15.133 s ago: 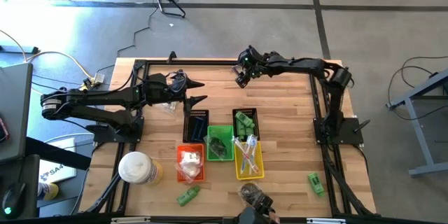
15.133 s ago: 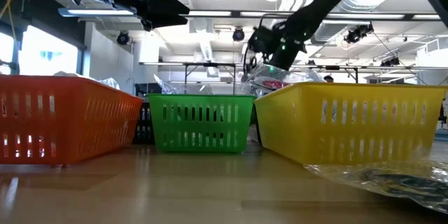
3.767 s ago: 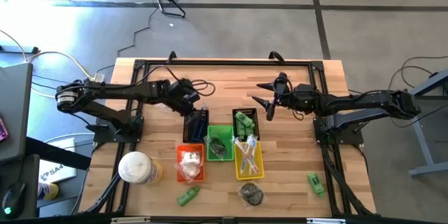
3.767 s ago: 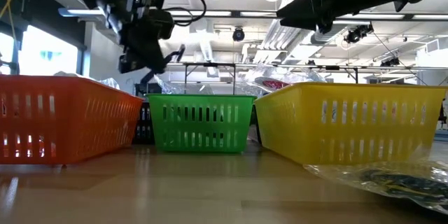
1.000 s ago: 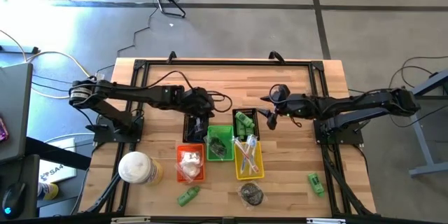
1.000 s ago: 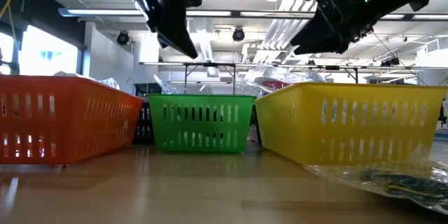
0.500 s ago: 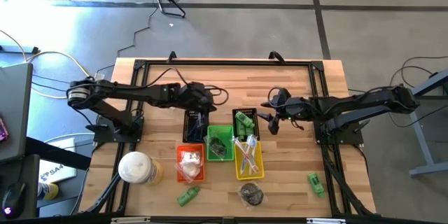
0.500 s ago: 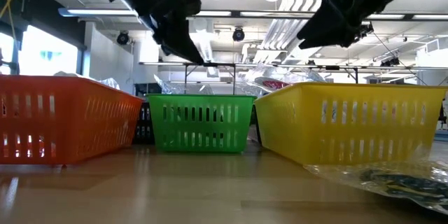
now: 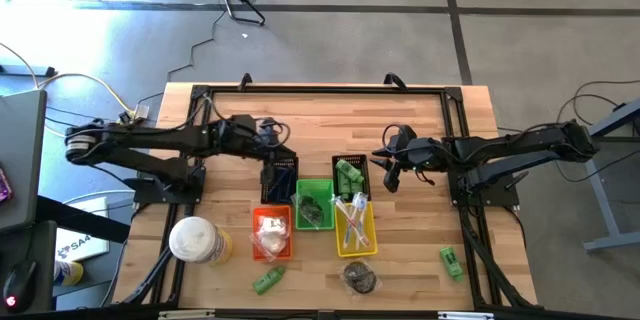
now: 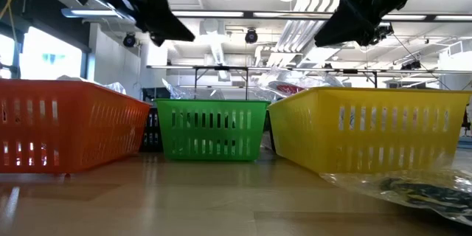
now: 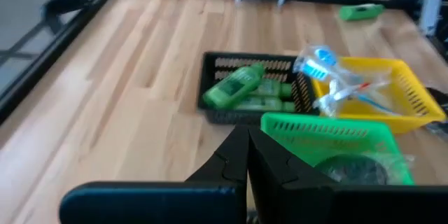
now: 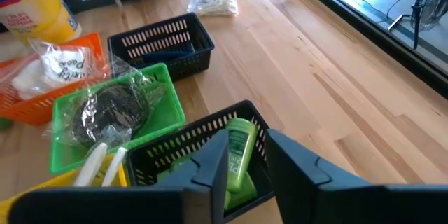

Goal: Pick & Place Travel size toiletries
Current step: Put the white vanity pack into the orange bin

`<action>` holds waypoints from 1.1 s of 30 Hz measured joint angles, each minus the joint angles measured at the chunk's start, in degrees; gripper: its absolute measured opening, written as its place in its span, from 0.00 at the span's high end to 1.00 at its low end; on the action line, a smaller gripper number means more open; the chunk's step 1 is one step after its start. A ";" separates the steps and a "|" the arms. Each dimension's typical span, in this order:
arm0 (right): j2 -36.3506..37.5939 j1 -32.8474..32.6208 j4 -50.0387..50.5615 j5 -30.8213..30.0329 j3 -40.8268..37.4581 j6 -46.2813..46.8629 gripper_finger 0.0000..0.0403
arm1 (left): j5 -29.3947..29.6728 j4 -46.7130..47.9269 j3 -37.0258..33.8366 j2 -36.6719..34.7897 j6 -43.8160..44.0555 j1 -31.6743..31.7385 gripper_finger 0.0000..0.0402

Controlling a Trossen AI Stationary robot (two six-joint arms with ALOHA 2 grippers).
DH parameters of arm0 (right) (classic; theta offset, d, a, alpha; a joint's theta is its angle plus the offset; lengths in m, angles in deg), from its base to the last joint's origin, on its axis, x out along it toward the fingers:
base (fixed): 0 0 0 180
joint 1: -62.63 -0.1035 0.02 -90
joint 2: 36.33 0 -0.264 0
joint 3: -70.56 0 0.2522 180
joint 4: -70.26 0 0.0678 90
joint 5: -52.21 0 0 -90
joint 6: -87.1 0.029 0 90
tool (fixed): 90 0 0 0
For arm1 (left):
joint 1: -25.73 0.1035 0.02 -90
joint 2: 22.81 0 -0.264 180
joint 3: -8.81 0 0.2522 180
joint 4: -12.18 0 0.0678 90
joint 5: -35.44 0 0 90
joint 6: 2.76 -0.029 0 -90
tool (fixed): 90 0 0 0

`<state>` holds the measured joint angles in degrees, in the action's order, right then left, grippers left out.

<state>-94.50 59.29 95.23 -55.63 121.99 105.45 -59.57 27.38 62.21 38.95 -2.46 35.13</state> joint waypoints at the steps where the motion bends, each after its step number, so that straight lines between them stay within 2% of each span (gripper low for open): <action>1: 0.00 0.00 -0.23 0.00 0.00 -0.09 0.80 | 1.09 1.81 -0.01 -1.25 0.24 -0.04 1.00; 7: 0.00 0.00 -1.81 -0.34 0.00 -2.16 0.84 | 3.04 11.23 0.02 -6.45 2.98 -0.01 1.00; 11: 0.00 0.01 -4.80 -0.63 0.00 -5.01 0.84 | 4.41 15.81 0.01 -6.87 4.76 -0.01 0.99; 14: 0.00 0.11 -6.47 -0.61 0.00 -7.17 0.84 | 7.37 19.45 0.01 -6.79 7.88 -0.01 0.95; 21: 0.00 0.11 -6.96 -0.63 0.00 -9.54 0.84 | 11.71 24.65 0.01 -6.74 12.33 -0.01 0.73; 25: 0.00 0.11 -6.95 -0.66 0.00 -9.60 0.84 | 17.61 27.53 0.02 -6.74 20.92 0.01 0.58; 28: 0.00 0.11 -6.94 -0.66 0.00 -9.63 0.84 | 22.47 33.50 0.03 -6.87 27.55 0.03 0.49; 33: 0.00 0.11 -6.94 -0.68 0.00 -11.11 0.84 | 24.06 45.91 0.03 -6.71 35.62 0.03 0.38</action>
<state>-94.50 59.40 88.29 -56.31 121.99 94.34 -35.52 73.29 62.25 32.24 33.16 35.16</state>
